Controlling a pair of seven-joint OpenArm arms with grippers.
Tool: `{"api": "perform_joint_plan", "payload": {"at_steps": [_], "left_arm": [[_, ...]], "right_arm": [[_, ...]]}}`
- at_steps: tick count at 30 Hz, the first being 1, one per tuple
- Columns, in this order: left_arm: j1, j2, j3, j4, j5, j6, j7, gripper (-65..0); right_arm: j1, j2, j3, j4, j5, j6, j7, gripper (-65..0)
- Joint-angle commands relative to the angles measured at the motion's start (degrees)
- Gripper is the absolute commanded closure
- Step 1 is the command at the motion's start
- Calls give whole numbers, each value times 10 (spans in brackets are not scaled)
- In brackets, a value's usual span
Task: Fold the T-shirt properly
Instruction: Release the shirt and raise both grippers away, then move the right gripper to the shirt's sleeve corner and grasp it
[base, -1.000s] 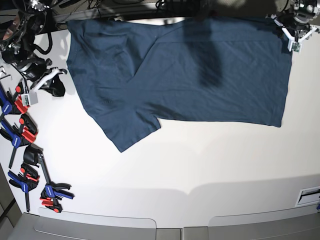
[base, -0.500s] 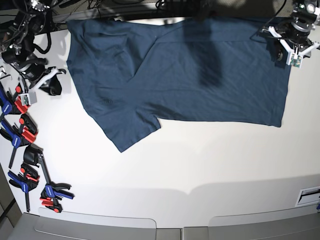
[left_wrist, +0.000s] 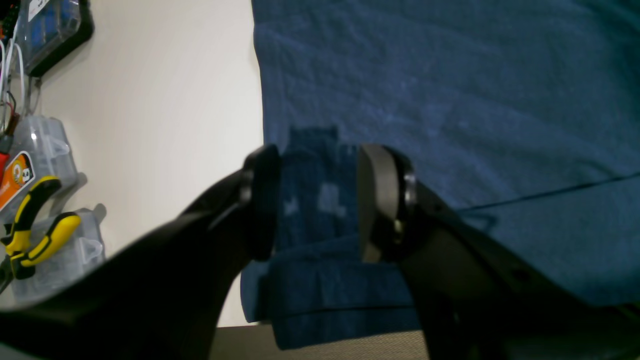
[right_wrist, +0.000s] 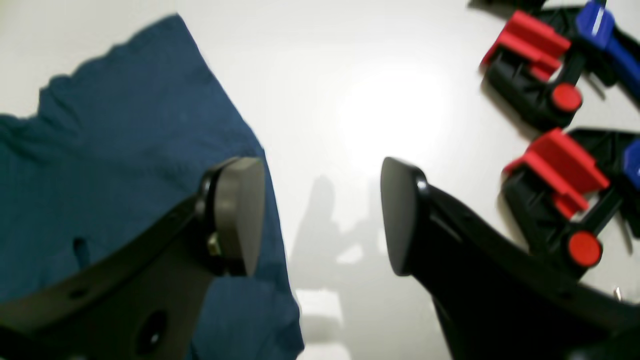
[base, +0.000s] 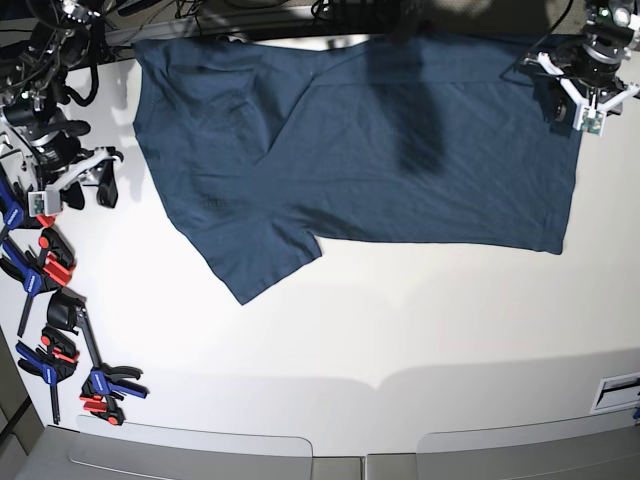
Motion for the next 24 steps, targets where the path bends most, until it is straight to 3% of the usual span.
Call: {"api": "perform_joint_plan", "payload": {"at_steps": [1,7,17,24], "left_arm": [[3,-7,-4,9,-1,3,-8,-236],[3,-7,-4,9,-1,3,-8,-236],[3,-7,-4,9,-1,3,-8,-236],[3,-7,-4,9,-1,3,-8,-236]], "right_arm": [[12,11,5,8,4,-2,19,-342],[65,11,5,-51,-8,-4,21,-342],[163,12,0,-262,13,-3,34,-342],[201,10,-59,-373,13,-3,34,-342]]}}
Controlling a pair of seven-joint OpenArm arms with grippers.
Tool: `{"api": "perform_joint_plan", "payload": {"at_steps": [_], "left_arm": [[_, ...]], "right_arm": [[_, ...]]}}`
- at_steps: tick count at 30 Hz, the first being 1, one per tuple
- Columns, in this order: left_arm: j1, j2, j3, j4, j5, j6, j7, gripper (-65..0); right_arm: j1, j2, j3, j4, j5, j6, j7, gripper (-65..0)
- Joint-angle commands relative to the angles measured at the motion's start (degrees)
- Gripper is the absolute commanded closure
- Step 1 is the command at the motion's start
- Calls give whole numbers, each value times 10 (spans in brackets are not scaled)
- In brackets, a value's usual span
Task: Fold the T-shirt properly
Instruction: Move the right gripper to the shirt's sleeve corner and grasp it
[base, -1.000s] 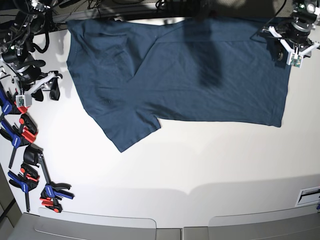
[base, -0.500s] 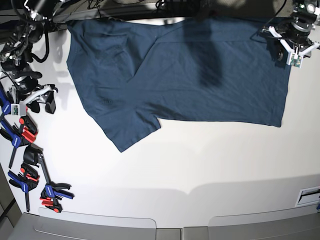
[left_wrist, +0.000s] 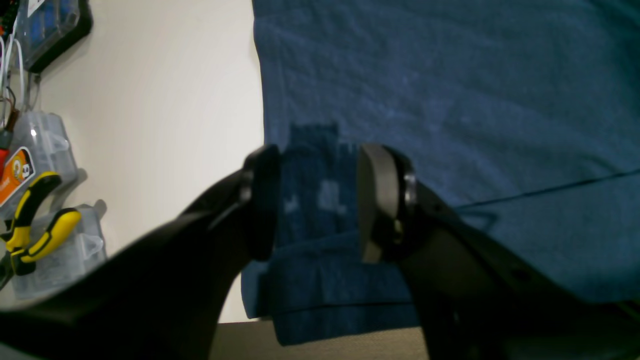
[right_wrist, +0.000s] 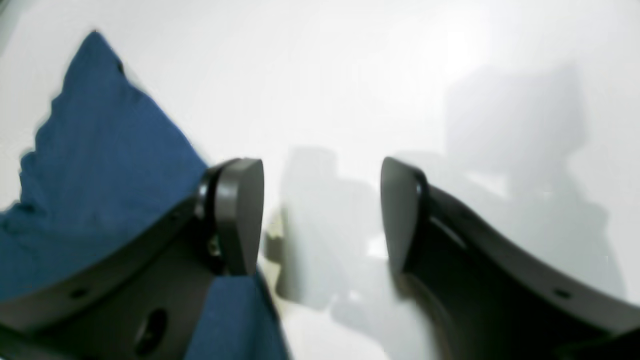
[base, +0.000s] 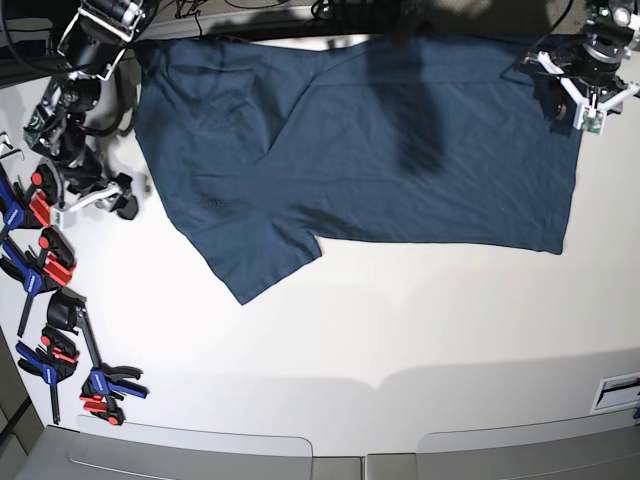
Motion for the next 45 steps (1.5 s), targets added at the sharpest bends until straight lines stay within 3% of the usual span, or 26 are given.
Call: {"api": "perform_joint_plan", "payload": {"at_steps": [1,9,13,19,29,31,35,36,45], "left_arm": [[2,-6,-4,9,-1,3,-8,-236],[2,-4,-4,9,-3,3,-8,-236],[2,-4,-4,9,-3,3,-7,-236],[2,-4,-4,9,-3,3,-7,-236],[3,-5,-4,9,-3,3,-6,-236],[3,-5,-4,9,-3,3,-6,-236],[3,-4,-4,9,-3,3,-6,-236],[3,-4,-4,9,-3,3,-6,-236],[2,-5,-4,9,-3,3,-17,-236]], "right_arm": [[13,11,-9,2,5,4,5,-342],[12,-5,-80,-4,11,4,-2,-342],[12,-29,-82,-4,45,4,-55,-342],[12,-59,-82,-4,48,5,-108,-342],[11,-56,-80,-4,48,5,-112,-340],[11,-56,-80,-4,48,5,-112,-296],[11,-56,-80,-4,48,5,-114,-24],[11,-56,-80,-4,48,5,-115,0],[11,-56,-80,-4,48,5,-114,0]]}}
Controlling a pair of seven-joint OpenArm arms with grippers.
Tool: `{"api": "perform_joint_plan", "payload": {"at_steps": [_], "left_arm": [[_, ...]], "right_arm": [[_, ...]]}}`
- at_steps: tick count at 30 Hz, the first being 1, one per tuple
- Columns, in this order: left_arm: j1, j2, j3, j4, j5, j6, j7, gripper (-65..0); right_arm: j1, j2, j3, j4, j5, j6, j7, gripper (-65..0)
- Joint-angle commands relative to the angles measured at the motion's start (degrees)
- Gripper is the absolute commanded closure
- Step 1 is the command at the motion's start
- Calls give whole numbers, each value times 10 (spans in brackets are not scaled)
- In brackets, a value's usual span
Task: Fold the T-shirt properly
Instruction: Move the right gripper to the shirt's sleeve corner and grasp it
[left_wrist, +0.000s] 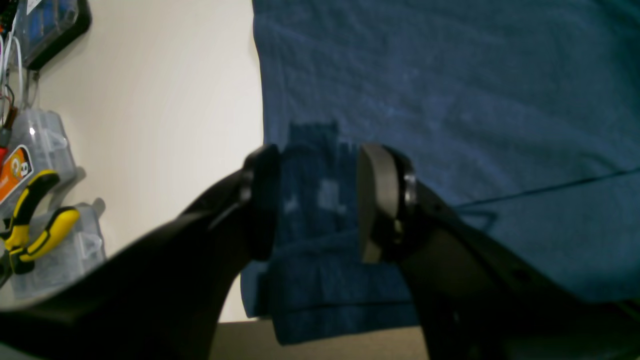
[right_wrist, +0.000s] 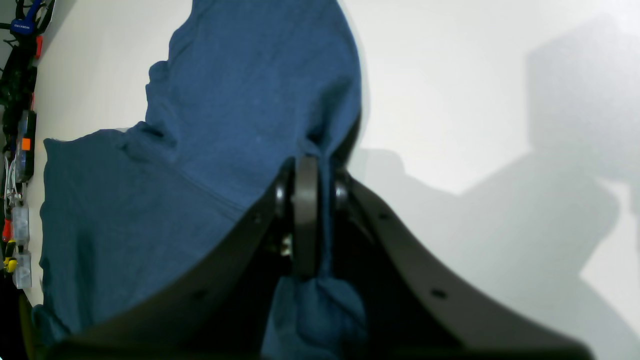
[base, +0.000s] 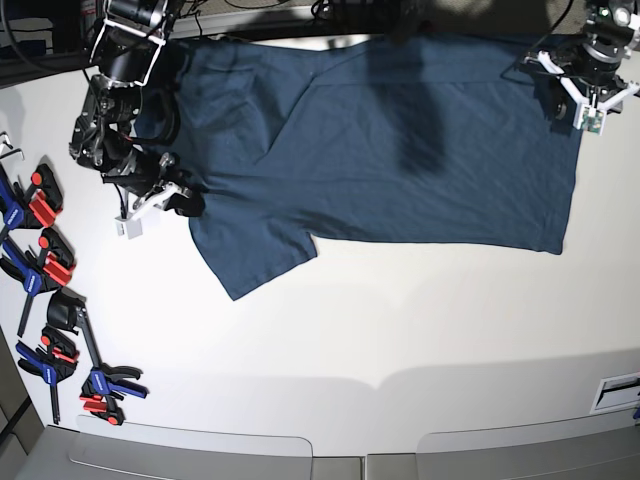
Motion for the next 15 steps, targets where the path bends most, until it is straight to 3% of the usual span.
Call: {"api": "perform_joint_plan", "payload": {"at_steps": [1,15], "left_arm": [[0,-5,-4,9,-3,3,-18,-236],[-188,-9,-4,-56,1,3,-37,-236]], "right_arm": [[2,5,-1,1,-26,-7,-21,0],[2,5,-1,1,-27,-7,-18,0]]}}
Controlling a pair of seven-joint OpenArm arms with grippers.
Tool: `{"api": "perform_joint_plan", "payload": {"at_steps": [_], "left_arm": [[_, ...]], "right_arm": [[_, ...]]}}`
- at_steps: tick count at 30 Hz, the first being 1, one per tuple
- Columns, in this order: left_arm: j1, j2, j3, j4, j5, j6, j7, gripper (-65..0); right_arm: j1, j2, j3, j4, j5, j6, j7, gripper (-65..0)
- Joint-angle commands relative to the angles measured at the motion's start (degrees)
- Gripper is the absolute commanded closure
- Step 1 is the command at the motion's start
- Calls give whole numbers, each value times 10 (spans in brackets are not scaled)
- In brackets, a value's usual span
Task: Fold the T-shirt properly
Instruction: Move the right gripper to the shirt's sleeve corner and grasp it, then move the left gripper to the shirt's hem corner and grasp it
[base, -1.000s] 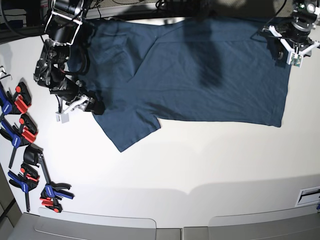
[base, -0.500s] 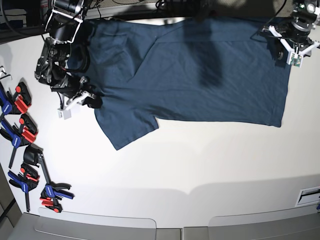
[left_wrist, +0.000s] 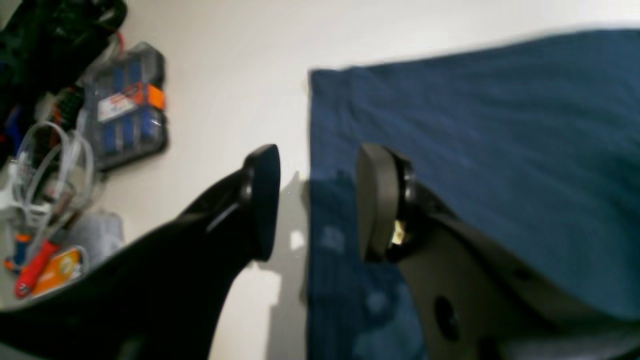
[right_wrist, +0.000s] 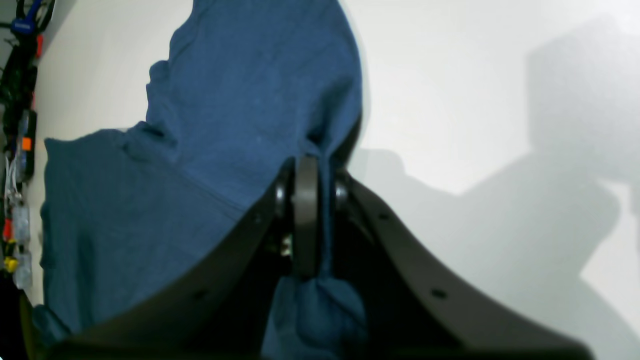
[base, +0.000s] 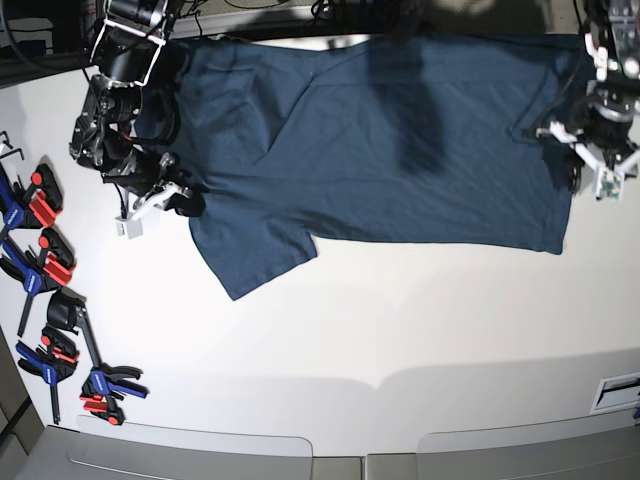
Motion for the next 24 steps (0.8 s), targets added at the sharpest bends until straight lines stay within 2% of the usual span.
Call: {"api": "perform_joint_plan", "payload": {"at_steps": [1,8,15,19,22,24], "left_arm": [[-15,-13,-4,-11,-2,4,-15,-236],[-159,-77,-4,-257,-12,6,-27,-235],[-326,-156,-4,-558,-150,1,-17,-235],[-394,-172,-4,-667,-221,-53,7,-240],[-426,-171,-4,-720,-278,-99,32,-282],[-439,-168,-4,-746,-311,-120,46,-287]], "right_arm": [[2,5,-1,2,-27,-7,-18,0],[2,5,-1,2,-27,-7,-18,0],[2,5,-1,2,-27,-7,-18,0],[2,5,-1,2,-27,-7,-18,0],[2,5,-1,2,-27,-7,-19,0],[2,5,-1,2,-27,-7,-19,0]]}}
